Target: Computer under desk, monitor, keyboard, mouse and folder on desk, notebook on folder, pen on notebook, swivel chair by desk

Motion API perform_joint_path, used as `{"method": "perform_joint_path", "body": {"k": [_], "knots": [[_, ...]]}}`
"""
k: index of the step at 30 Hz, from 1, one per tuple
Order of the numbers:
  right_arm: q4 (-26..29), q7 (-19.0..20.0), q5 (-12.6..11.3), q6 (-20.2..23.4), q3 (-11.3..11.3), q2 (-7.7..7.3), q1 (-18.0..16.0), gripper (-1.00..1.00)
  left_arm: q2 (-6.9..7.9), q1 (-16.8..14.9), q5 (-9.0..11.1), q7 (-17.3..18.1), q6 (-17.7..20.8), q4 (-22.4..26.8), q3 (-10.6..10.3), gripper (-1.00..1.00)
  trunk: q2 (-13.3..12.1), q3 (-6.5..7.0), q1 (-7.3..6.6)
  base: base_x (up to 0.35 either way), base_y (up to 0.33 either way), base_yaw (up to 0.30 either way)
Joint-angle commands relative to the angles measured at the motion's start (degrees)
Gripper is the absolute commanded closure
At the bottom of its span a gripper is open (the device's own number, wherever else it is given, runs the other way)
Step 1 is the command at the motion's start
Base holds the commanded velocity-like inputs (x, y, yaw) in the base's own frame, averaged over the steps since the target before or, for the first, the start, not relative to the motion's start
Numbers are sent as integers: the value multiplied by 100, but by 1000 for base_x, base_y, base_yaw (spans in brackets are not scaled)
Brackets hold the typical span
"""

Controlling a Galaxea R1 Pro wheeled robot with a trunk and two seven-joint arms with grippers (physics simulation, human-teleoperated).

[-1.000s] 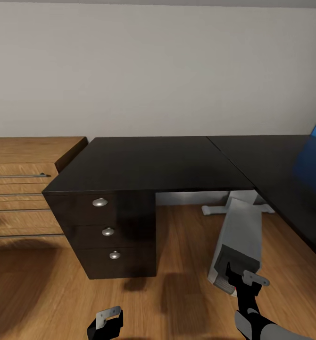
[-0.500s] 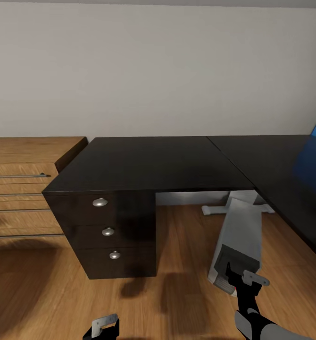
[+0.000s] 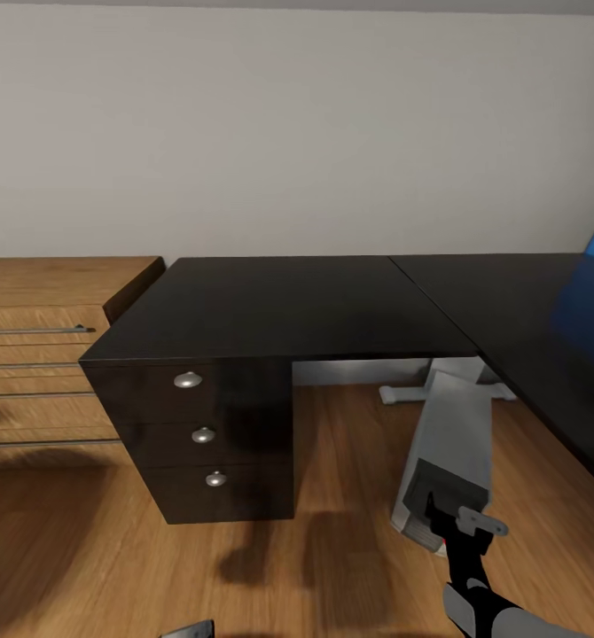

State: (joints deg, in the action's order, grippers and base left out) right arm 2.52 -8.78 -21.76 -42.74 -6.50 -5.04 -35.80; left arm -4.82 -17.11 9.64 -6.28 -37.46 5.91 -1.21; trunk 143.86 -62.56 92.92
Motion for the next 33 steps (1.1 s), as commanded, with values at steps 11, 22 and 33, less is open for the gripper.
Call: {"method": "perform_joint_path", "body": {"k": [11,22,33], "knots": [[3,-36,5,-6,-97,-4,-5,-100,-6,-3,21,-14,-169,-88,-20,-100,2,-4,-1,174,0,0],[3,-36,5,-6,-97,-1,-5,-100,-1,-3,27,-27,-174,-90,-20,-100,2,-4,-1,33,0,0],[4,-36,5,-6,-97,2,-5,-100,-8,-3,26,-23,-174,-90,-20,-100,2,-4,-1,106,0,0]]}}
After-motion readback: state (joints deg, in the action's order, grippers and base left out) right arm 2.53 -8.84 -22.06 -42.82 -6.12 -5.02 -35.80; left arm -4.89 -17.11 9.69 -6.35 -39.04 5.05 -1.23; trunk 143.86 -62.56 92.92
